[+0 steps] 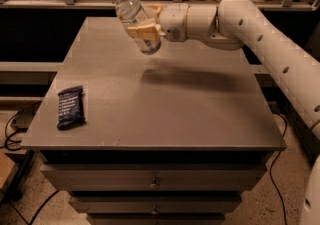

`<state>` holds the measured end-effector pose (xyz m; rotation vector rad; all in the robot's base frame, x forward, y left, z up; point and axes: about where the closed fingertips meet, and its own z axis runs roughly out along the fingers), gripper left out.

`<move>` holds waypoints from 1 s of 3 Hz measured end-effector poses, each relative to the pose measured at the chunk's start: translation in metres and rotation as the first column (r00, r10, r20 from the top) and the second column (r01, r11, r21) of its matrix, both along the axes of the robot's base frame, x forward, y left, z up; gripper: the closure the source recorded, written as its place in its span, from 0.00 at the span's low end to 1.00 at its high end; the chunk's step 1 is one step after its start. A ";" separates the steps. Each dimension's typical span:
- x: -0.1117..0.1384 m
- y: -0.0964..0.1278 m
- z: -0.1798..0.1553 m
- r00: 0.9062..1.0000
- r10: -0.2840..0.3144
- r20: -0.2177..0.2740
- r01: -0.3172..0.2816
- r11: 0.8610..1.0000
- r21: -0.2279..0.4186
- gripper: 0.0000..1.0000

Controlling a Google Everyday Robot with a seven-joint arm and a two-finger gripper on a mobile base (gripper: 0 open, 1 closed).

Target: Place blue plastic bottle upright

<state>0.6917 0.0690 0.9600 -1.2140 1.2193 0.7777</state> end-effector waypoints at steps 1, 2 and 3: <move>0.004 -0.005 -0.007 0.999 -0.022 -0.037 0.024 0.998 0.053 1.00; 0.008 -0.012 -0.008 0.997 -0.053 -0.063 0.059 0.994 0.091 1.00; 0.011 -0.017 -0.008 0.994 -0.076 -0.074 0.085 0.989 0.123 1.00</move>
Offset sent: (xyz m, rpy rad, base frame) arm 0.0145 -0.0289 -0.0090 0.1421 0.0913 -0.1164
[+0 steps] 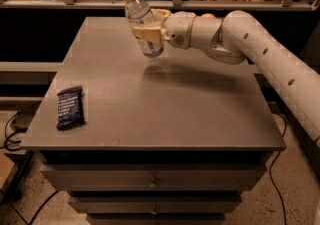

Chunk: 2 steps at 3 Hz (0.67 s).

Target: Place blue plastic bottle upright

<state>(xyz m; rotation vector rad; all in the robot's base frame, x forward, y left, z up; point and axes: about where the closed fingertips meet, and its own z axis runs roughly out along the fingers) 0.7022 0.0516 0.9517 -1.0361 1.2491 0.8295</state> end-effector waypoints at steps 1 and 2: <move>0.003 -0.001 -0.006 1.000 -0.014 -0.008 0.014 0.999 0.030 1.00; 0.006 -0.003 -0.011 0.999 -0.034 -0.005 0.034 0.998 0.049 1.00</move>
Offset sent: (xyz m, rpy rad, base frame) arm 0.0110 -0.0131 -0.0188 0.0711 -0.0009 -0.0700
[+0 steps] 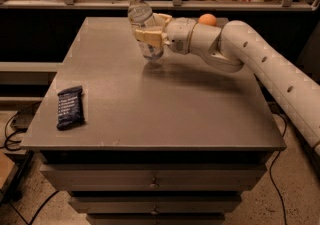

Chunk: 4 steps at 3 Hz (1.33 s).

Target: Place blue plastic bottle upright

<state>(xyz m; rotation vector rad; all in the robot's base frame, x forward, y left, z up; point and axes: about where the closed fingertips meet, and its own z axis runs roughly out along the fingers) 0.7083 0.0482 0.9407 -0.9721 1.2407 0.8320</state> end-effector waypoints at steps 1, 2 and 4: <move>0.002 -0.001 -0.007 1.000 -0.012 0.015 0.011 1.000 0.019 0.97; 0.003 -0.003 -0.011 0.999 -0.025 0.027 0.024 0.999 0.032 0.74; -0.001 -0.007 -0.015 0.998 -0.049 0.044 0.046 0.997 0.056 0.28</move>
Offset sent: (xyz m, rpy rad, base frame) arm 0.0053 -0.0131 -0.0156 0.0463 -0.0398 -0.0518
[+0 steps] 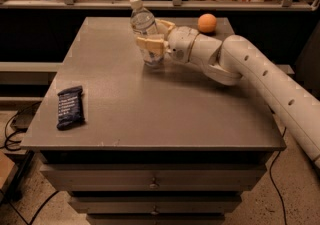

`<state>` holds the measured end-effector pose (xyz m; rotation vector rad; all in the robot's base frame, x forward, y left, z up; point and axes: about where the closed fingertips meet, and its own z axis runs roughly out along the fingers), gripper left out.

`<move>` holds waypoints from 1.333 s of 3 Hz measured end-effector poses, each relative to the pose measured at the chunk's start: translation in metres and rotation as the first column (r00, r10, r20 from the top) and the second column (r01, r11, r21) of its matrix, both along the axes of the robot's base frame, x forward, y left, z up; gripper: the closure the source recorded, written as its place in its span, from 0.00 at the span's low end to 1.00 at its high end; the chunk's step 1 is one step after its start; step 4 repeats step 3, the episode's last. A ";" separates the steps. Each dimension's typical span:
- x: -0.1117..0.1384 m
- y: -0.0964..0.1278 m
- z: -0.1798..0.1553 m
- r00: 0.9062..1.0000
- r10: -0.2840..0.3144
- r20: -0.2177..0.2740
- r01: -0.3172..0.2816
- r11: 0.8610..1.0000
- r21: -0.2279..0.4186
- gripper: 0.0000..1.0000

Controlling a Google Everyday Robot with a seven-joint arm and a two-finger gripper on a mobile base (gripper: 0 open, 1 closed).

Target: Place blue plastic bottle upright

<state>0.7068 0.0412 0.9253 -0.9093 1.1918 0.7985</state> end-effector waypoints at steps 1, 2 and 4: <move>-0.002 -0.001 -0.002 1.000 -0.008 0.001 0.008 1.000 0.005 0.04; -0.003 -0.002 -0.004 1.000 -0.015 0.001 0.015 1.000 0.009 0.00; -0.003 -0.002 -0.004 1.000 -0.015 0.001 0.015 1.000 0.009 0.00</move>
Offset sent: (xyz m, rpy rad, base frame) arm -0.0021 -0.0097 -0.0067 0.0102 0.0004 -0.0305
